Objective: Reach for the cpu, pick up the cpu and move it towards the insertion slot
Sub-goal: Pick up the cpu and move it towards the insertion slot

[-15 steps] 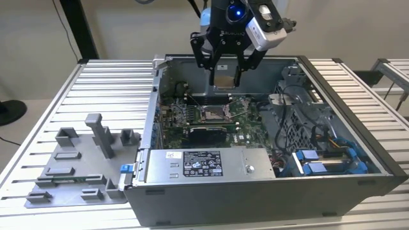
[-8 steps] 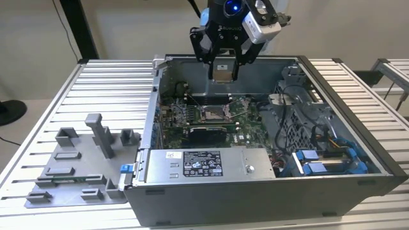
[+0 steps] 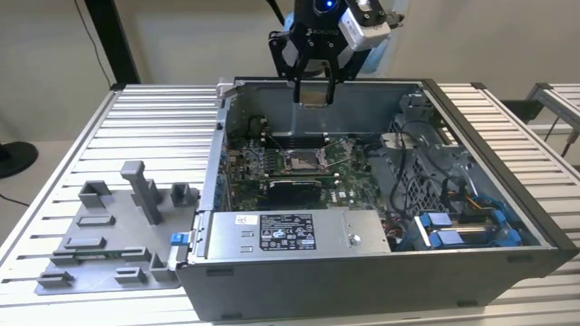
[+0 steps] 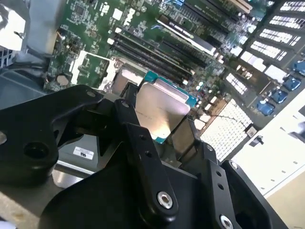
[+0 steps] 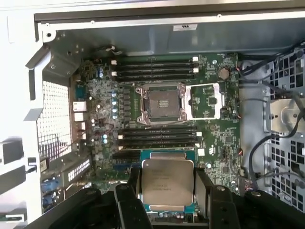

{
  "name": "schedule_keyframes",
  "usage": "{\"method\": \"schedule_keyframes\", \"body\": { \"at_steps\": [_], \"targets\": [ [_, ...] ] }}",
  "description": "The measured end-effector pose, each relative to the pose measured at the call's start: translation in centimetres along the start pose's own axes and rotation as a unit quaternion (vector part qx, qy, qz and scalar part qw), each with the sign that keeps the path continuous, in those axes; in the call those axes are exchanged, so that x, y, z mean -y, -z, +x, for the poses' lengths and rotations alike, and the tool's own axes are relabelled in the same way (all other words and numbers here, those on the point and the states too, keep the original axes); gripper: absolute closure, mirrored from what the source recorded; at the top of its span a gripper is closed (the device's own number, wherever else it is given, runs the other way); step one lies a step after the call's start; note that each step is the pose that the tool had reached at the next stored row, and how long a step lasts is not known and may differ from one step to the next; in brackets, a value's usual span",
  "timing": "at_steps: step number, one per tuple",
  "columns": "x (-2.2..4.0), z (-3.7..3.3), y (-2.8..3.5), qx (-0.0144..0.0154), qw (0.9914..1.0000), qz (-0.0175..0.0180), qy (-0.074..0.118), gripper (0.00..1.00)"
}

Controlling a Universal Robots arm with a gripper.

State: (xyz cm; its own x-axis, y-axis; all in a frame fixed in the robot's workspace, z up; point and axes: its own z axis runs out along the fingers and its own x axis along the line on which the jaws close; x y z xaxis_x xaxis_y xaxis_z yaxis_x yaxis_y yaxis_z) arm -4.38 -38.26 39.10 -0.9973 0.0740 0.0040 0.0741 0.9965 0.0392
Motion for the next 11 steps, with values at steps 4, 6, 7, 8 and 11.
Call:
{"method": "schedule_keyframes", "body": {
  "at_steps": [4,6,7,8,11],
  "targets": [
    [-1.57,0.11,-0.08,0.0,1.0,0.0,0.0,1.0],
    [-2.27,0.16,-0.13,0.0,1.0,0.0001,0.0,1.0],
    [-2.55,0.16,-0.15,0.0,1.0,0.0,0.0,1.0],
    [-2.81,0.13,-0.17,0.0,1.0,0.0001,0.0,1.0],
    [-3.44,-0.04,-0.22,0.0,1.0,0.0,0.0,1.0]
  ]
}}
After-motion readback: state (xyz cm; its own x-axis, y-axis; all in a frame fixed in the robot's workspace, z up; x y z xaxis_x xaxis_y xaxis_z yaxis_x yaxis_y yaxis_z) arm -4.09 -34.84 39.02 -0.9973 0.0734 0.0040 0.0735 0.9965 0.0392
